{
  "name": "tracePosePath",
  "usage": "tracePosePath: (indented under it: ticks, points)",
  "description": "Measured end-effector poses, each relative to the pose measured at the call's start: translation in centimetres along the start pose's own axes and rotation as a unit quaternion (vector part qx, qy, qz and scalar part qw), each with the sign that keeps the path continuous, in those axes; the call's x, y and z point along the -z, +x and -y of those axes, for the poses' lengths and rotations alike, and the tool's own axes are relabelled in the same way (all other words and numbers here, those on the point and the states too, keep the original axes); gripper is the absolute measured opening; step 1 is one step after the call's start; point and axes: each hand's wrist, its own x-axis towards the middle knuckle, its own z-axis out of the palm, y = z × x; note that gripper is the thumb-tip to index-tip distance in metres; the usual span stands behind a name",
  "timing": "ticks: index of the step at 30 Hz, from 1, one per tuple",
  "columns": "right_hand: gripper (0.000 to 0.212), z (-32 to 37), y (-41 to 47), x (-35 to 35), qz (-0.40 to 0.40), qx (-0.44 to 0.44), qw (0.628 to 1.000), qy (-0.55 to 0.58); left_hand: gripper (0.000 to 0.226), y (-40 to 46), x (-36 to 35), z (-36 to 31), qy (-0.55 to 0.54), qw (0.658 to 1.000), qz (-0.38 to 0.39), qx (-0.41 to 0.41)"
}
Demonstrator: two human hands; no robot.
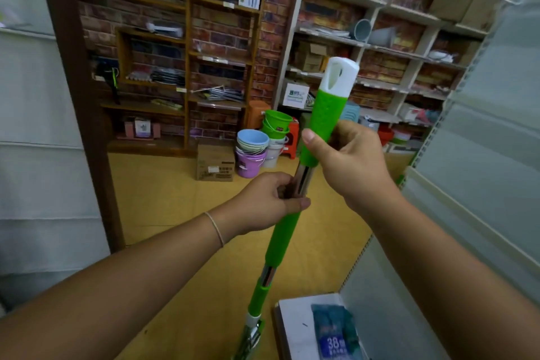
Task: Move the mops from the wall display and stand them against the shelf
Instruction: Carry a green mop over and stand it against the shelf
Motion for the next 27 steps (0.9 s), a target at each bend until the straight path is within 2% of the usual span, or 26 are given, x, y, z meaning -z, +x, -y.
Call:
tracePosePath:
  ticks: [3, 7, 9, 12, 20, 25, 27]
  points:
    - [0.013, -2.0, 3.8, -2.0, 0.004, -0.014, 1.0, -0.02, 0.025, 4.2, 1.9, 1.4, -0.096, 0.995, -0.014, -0.01]
    - [0.006, -4.4, 8.7, -4.8, -0.003, -0.035, 0.998, -0.043, 0.007, 10.0, 4.3, 3.4, -0.132, 0.991, 0.011, -0.03]
    - [0.004, -5.6, 10.8, -5.9, -0.027, -0.039, 0.998, -0.046, 0.003, 13.0, 5.2, 4.3, -0.134, 0.989, 0.033, -0.043]
    - [0.003, -6.8, 14.0, -6.5, -0.066, -0.049, 0.994, -0.066, 0.01, 17.4, 6.1, 4.8, -0.129, 0.988, 0.065, -0.061]
    - [0.013, -8.4, 21.8, -3.0, -0.129, -0.089, 0.98, -0.119, 0.014, 27.5, 5.4, 2.1, -0.102, 0.979, 0.141, -0.105]
    - [0.012, -10.0, 25.4, -0.1, -0.153, -0.09, 0.972, -0.156, 0.016, 33.0, 3.8, 1.1, -0.067, 0.977, 0.156, -0.131]
    - [0.02, -10.7, 26.5, 0.8, -0.158, -0.091, 0.969, -0.168, 0.016, 34.6, 2.9, 0.9, -0.063, 0.977, 0.154, -0.134]
